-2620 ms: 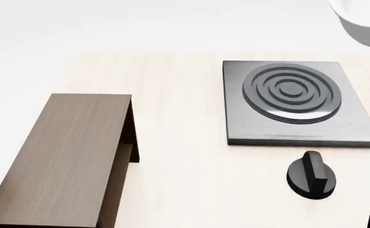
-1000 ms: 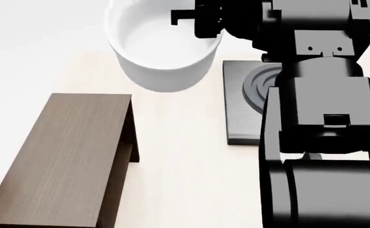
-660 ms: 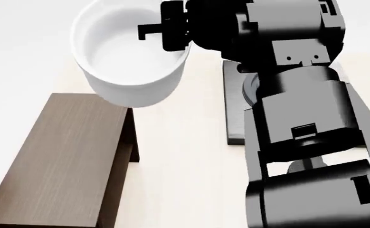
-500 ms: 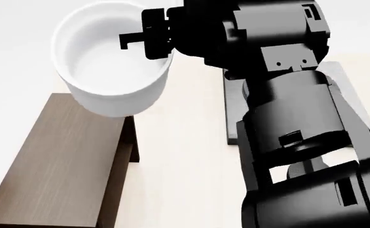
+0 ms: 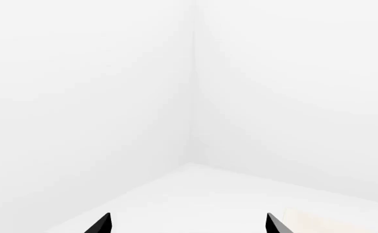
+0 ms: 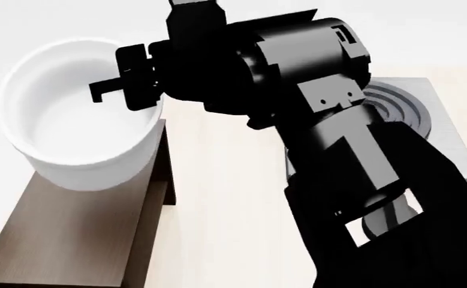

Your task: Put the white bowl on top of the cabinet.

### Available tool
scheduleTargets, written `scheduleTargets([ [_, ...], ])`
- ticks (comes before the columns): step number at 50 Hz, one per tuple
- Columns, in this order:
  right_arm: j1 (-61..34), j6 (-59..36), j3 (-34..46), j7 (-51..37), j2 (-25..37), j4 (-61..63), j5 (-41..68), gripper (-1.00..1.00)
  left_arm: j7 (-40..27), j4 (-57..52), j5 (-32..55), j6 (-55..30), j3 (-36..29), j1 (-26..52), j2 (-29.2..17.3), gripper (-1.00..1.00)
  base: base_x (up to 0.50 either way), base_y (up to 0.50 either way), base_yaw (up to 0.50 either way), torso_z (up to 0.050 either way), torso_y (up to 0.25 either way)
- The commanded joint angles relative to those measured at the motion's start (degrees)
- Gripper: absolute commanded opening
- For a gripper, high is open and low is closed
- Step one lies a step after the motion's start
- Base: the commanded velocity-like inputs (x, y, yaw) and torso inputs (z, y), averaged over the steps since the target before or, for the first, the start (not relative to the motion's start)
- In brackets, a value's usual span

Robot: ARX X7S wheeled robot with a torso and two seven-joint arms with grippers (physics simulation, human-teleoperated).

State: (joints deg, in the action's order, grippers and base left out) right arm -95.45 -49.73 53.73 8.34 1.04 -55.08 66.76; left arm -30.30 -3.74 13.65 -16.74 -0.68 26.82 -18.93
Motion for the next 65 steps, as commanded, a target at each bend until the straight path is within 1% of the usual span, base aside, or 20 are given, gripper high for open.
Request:
scheduleTargets([
  [1, 1.51, -0.68, 0.45, -2.42, 1.26, 7.02, 5.11, -1.0, -0.09, 0.32, 0.02, 0.39, -0.13, -0.09, -0.03, 1.0, 0.0, 0.0, 0.0, 0.0, 0.0],
  [26, 3.3, 0.22, 2.25, -1.58, 0.47, 4.71, 5.92, -1.0, -0.39, -0.2, 0.31, 0.1, -0.37, -0.24, -0.33, 1.0, 0.0, 0.0, 0.0, 0.0, 0.001],
  [38, 4.15, 2.39, 5.58, 0.43, -0.85, 0.72, 6.97, -1.0, -0.41, 0.09, 0.67, -0.02, -0.28, 0.04, -0.47, 1.0, 0.0, 0.0, 0.0, 0.0, 0.001],
  [43, 4.27, 3.96, 9.23, 0.87, -0.97, -0.49, 9.75, -1.0, -0.46, 0.21, 0.76, 0.08, -0.22, 0.12, -0.51, 1.0, 0.0, 0.0, 0.0, 0.002, 0.0],
  [58, 3.23, 11.29, 26.07, 2.59, -1.02, -3.23, 25.33, -1.0, -0.61, 0.26, 0.73, 0.18, -0.53, 0.08, -0.6, 1.0, 0.0, 0.0, 0.0, 0.0, 0.0],
  [65, 2.43, 13.74, 31.41, 3.08, -1.02, -2.0, 30.62, -1.0, -0.54, 0.67, 0.85, 0.5, -0.46, 0.05, -0.7, 1.0, 0.0, 0.0, 0.0, 0.0, 0.0],
])
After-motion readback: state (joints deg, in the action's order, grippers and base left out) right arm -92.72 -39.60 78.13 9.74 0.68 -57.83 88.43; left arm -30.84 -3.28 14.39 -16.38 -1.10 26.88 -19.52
